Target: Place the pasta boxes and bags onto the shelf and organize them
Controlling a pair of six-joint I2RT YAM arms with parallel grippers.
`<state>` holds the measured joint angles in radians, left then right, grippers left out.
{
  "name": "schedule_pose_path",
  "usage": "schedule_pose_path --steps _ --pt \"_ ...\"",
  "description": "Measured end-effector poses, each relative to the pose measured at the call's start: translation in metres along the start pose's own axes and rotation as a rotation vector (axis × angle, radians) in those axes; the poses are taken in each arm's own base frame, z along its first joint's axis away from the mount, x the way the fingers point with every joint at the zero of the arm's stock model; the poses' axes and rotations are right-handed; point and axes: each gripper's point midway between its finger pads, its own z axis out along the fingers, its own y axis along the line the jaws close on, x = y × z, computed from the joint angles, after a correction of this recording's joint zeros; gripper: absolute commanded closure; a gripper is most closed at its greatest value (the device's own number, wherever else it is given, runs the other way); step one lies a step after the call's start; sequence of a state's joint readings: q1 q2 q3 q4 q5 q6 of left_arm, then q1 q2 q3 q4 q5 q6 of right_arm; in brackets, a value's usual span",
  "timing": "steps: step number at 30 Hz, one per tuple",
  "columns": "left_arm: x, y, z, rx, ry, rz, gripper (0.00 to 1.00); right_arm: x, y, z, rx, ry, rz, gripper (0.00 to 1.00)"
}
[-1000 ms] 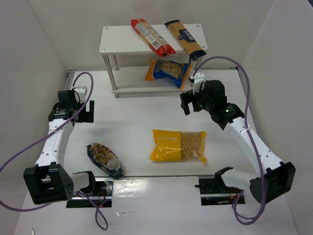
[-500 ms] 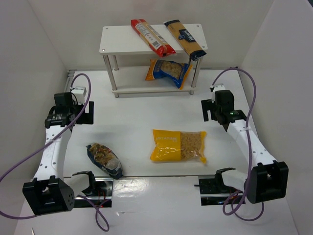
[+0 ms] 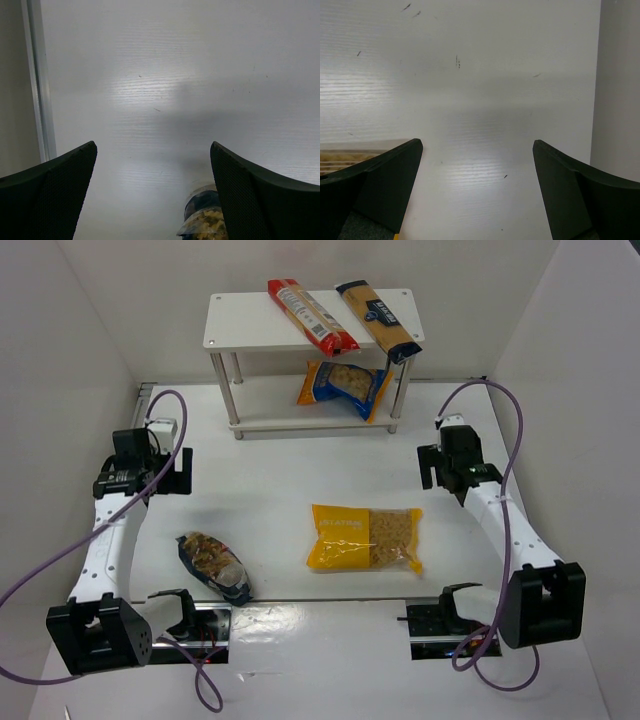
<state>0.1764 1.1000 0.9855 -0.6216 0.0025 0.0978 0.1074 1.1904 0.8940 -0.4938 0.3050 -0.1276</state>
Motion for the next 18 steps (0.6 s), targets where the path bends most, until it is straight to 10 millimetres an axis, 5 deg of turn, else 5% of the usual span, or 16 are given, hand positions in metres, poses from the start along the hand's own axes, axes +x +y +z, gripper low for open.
schedule_pose_path --steps 18 --pt "0.0067 0.0000 0.0073 0.002 0.039 -0.001 0.00 0.0041 -0.0031 0.0043 0.023 0.022 -0.014 0.01"
